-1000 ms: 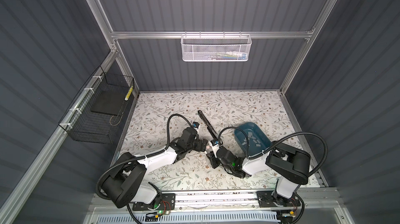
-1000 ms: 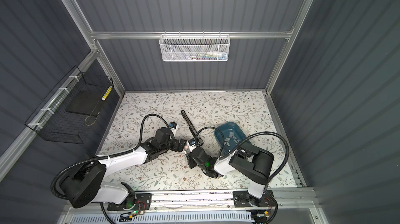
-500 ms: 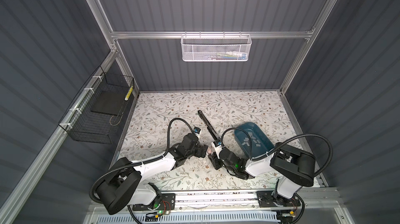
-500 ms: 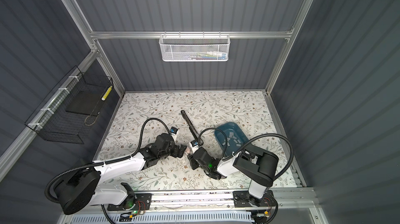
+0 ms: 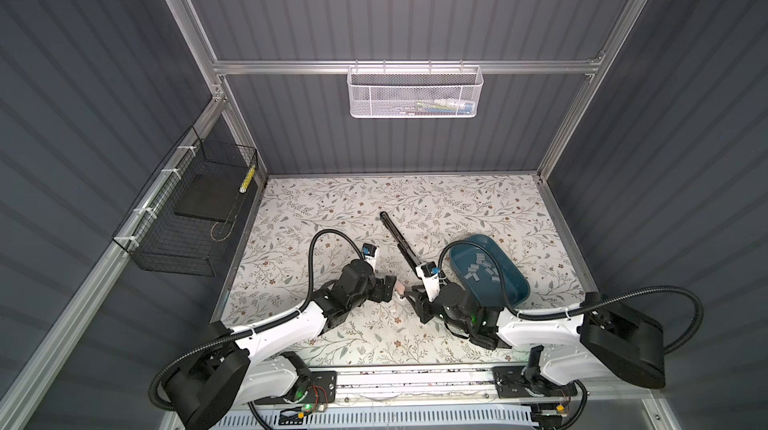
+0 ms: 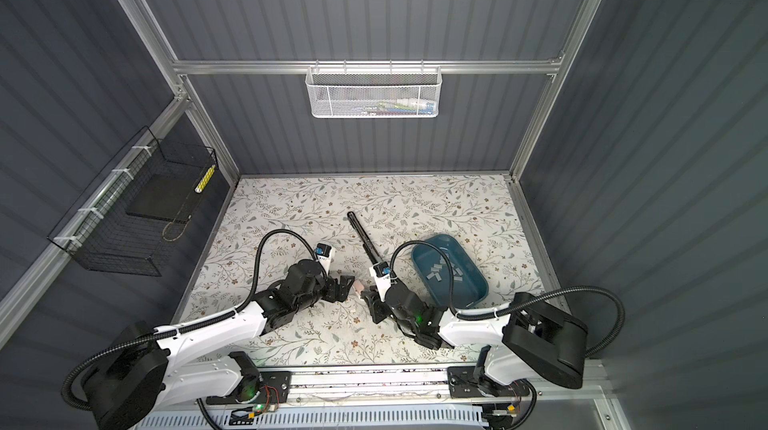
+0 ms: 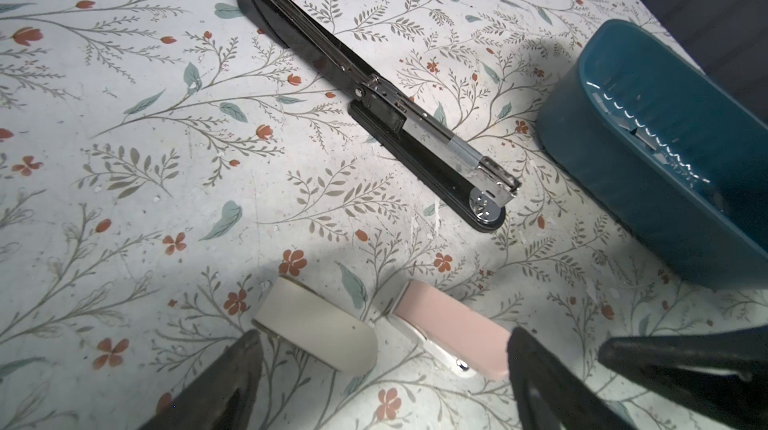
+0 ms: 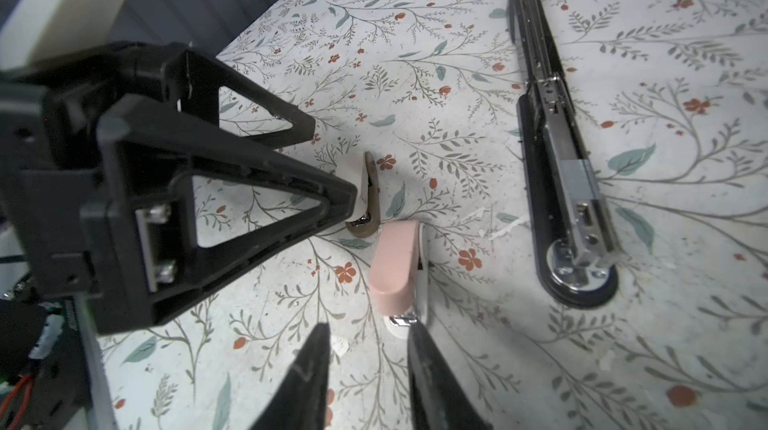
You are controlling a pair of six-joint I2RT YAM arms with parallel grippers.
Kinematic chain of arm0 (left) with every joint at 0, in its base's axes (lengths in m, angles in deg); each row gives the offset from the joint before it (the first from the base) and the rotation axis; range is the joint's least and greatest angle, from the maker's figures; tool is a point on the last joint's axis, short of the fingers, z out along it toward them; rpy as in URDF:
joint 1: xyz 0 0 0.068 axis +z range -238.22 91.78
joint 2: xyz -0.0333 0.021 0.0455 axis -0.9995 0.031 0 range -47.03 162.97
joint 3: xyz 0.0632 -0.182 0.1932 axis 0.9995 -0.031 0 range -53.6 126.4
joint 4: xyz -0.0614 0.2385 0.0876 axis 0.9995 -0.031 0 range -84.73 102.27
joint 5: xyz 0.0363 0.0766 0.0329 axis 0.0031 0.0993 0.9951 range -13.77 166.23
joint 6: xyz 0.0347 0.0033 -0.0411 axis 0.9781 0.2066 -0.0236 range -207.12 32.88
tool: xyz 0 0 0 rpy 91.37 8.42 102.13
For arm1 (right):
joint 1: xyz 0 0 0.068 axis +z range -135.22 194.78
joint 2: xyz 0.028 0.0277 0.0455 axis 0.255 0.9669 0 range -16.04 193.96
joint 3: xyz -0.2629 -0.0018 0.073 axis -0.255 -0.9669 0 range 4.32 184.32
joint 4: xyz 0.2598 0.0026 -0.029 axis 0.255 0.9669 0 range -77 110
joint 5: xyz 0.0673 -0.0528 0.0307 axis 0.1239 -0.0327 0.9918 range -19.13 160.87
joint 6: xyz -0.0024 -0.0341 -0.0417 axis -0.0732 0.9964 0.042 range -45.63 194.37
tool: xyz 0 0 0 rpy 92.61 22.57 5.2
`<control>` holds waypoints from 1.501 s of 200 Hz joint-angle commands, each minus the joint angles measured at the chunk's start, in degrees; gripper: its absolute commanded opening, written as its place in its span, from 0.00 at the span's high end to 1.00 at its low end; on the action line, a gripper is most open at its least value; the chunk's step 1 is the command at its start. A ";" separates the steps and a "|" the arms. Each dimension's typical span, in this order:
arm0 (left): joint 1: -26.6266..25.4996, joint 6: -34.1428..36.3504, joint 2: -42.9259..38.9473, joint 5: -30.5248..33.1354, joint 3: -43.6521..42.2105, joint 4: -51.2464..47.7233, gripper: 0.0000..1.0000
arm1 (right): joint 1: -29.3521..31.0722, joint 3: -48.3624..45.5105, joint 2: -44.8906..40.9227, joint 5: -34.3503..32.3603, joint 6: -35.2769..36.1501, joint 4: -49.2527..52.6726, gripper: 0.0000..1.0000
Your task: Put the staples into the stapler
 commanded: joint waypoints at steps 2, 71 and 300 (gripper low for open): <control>-0.60 -4.75 -1.89 0.08 -1.29 -2.17 0.12 | 0.07 2.92 0.44 -2.91 -0.05 5.46 0.73; -1.01 -10.68 -5.38 -0.65 -4.93 -3.13 0.14 | -0.74 11.33 10.61 -1.39 -1.38 10.31 0.77; -8.38 -17.50 7.65 -0.47 -4.44 8.95 0.18 | -0.63 8.17 15.56 -2.54 -3.74 7.88 0.78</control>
